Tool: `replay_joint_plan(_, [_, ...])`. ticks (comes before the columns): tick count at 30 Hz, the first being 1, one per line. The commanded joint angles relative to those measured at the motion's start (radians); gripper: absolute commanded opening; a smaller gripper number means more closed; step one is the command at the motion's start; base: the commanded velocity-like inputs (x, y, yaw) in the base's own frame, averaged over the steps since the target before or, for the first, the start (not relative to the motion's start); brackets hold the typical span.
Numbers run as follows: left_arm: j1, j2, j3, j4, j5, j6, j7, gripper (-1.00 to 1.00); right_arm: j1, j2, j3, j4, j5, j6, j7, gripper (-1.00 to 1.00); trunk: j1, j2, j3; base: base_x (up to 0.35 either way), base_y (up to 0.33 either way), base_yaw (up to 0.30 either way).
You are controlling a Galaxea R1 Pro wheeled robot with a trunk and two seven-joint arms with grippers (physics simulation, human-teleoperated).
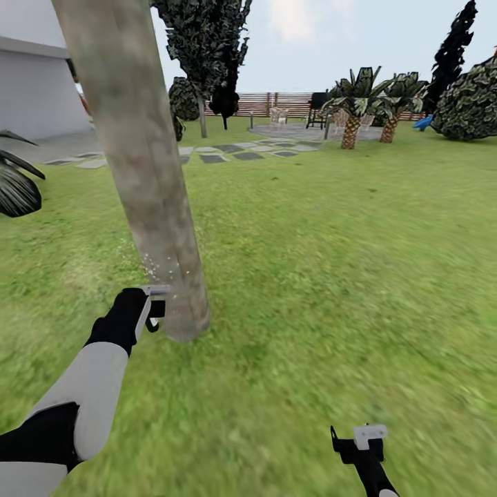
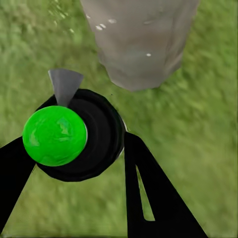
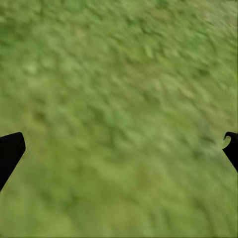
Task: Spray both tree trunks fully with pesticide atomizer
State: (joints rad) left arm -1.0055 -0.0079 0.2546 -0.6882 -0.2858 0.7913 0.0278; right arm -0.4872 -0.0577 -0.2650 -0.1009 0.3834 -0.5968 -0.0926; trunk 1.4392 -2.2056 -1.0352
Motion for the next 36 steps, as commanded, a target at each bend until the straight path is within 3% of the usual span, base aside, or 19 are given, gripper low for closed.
replay_joint_plan(1, [-0.001,0.000,0.003,-0.001,0.002,0.003,0.003,-1.00,-0.001,0.000,-0.003,0.001,0.011,-0.003,-0.007,1.00,0.000,0.000,-0.001,0.006,-0.006,0.278])
replay_joint_plan(9, [-0.001,-0.003,-0.006,-0.001,0.002,0.001,0.004,-1.00,-0.001,0.000,-0.003,0.000,0.009,-0.003,-0.007,1.00,0.000,0.000,-0.001,0.135,-0.100,0.110])
replay_joint_plan(27, [-0.001,-0.003,-0.001,-0.001,0.002,0.001,0.004,-1.00,-0.001,-0.001,-0.003,0.000,0.008,-0.003,-0.007,1.00,0.000,0.000,-0.001,0.053,-0.262,0.006])
replay_joint_plan(36, [-0.001,-0.003,0.003,-0.001,0.002,0.000,0.004,-1.00,-0.001,0.000,-0.003,0.001,0.009,-0.003,-0.007,1.00,0.000,0.000,-0.001,0.000,-0.274,0.255])
